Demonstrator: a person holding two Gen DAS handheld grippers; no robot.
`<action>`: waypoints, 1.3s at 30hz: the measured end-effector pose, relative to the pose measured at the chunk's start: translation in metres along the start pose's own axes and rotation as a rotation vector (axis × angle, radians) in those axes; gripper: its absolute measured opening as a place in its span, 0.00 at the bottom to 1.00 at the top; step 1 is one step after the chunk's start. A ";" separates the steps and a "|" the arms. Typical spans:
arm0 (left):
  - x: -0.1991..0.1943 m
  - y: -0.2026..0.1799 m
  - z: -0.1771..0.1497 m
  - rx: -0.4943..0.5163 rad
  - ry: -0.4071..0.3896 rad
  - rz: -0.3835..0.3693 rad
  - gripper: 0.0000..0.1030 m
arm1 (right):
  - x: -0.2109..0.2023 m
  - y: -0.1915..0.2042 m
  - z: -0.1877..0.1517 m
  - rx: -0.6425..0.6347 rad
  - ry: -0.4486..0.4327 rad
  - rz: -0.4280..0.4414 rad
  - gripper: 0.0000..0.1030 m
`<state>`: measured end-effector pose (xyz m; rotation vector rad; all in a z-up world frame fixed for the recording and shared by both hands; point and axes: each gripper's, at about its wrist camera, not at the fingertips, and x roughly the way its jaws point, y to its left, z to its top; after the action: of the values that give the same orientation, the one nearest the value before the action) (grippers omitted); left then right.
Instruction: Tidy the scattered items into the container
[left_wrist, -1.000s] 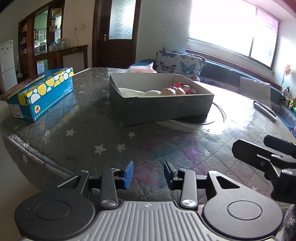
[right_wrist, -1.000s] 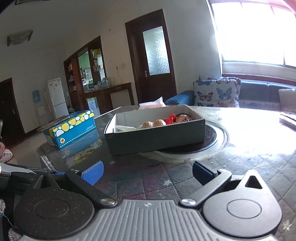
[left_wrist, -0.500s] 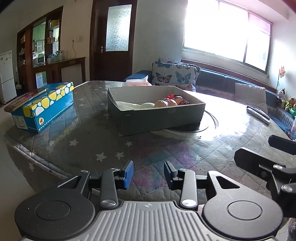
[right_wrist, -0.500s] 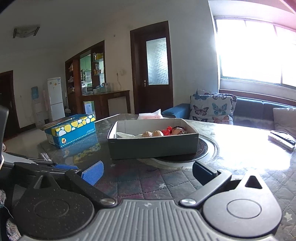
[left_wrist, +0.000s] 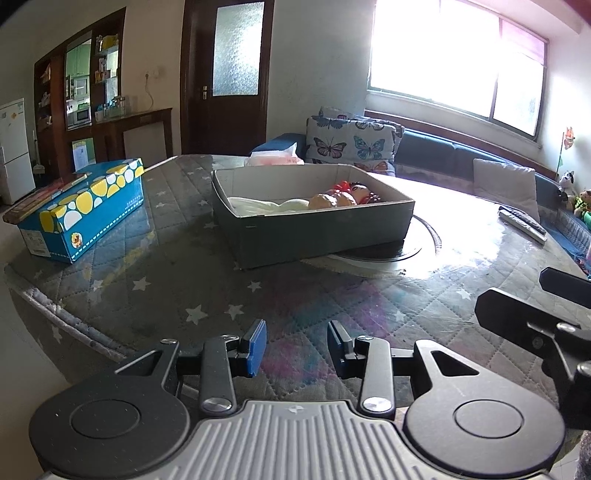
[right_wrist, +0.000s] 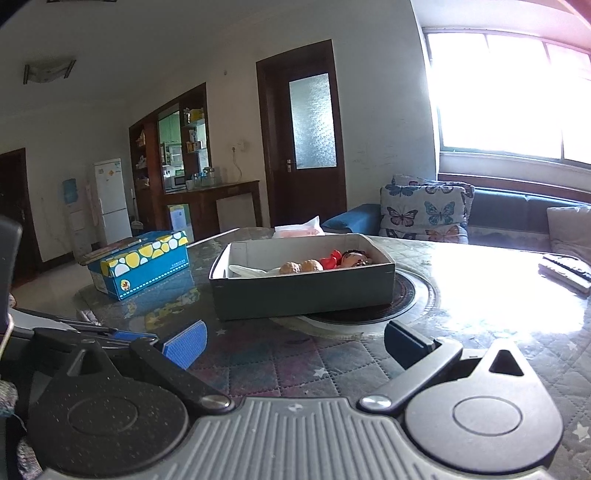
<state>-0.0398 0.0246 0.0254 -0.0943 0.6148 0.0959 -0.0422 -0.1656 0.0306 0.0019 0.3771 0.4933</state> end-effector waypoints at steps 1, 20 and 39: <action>0.002 0.000 0.001 -0.001 0.002 0.000 0.38 | 0.001 -0.001 0.001 -0.001 0.002 0.002 1.00; 0.019 0.008 0.026 -0.024 -0.016 0.010 0.38 | 0.043 -0.001 0.010 -0.008 0.071 0.047 1.00; 0.049 0.014 0.049 -0.040 -0.022 -0.003 0.38 | 0.081 -0.009 0.024 -0.011 0.096 0.050 1.00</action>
<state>0.0269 0.0472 0.0362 -0.1324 0.5903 0.1056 0.0365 -0.1343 0.0232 -0.0232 0.4689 0.5459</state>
